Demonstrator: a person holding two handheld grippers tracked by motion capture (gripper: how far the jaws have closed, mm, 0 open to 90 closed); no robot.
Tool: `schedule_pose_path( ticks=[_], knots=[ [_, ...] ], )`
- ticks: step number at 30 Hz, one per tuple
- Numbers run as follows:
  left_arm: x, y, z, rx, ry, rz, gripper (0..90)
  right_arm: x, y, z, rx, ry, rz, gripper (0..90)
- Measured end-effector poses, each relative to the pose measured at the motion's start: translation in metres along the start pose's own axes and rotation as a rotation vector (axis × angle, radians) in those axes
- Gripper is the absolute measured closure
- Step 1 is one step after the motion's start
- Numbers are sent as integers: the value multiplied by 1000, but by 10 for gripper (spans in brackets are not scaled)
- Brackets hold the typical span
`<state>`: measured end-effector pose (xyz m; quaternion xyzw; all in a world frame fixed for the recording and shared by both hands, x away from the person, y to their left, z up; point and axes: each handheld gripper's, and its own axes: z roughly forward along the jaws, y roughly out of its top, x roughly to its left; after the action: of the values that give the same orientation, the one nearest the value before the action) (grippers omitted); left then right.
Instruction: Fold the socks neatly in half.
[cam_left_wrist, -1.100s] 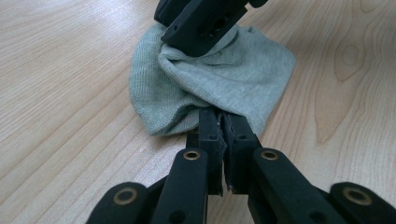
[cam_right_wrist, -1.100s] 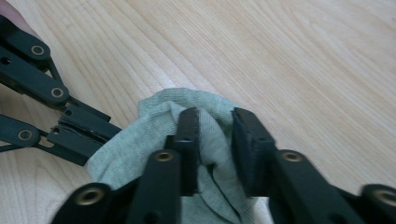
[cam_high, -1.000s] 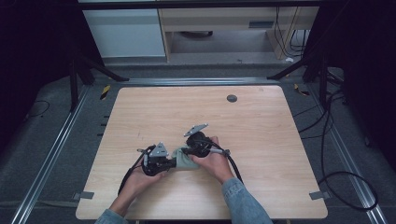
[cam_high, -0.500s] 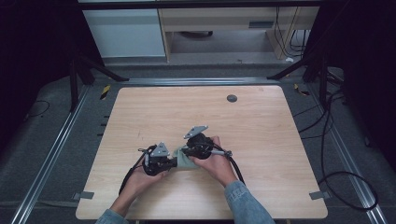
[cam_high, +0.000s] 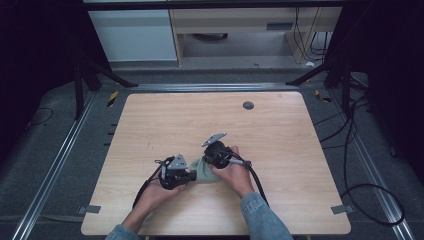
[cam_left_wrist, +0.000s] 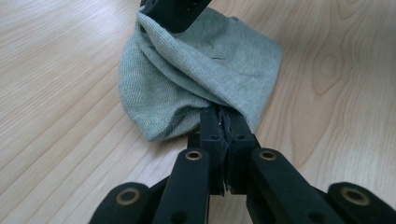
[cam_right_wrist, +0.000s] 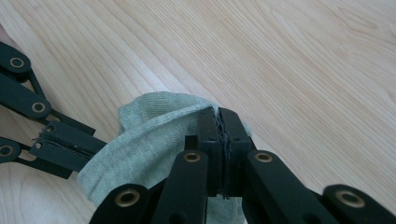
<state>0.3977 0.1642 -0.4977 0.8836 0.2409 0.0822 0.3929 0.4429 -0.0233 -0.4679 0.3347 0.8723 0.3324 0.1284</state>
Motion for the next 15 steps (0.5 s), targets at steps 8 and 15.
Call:
schedule_pose_path(
  ticks=[8,15],
  knots=[
    [-11,17,17,19,-31,42,887,-13,-18,-18,10,-30,37,890],
    [-18,29,31,25,-59,73,890,-29,-37,-28,0,-42,69,884]
  ],
)
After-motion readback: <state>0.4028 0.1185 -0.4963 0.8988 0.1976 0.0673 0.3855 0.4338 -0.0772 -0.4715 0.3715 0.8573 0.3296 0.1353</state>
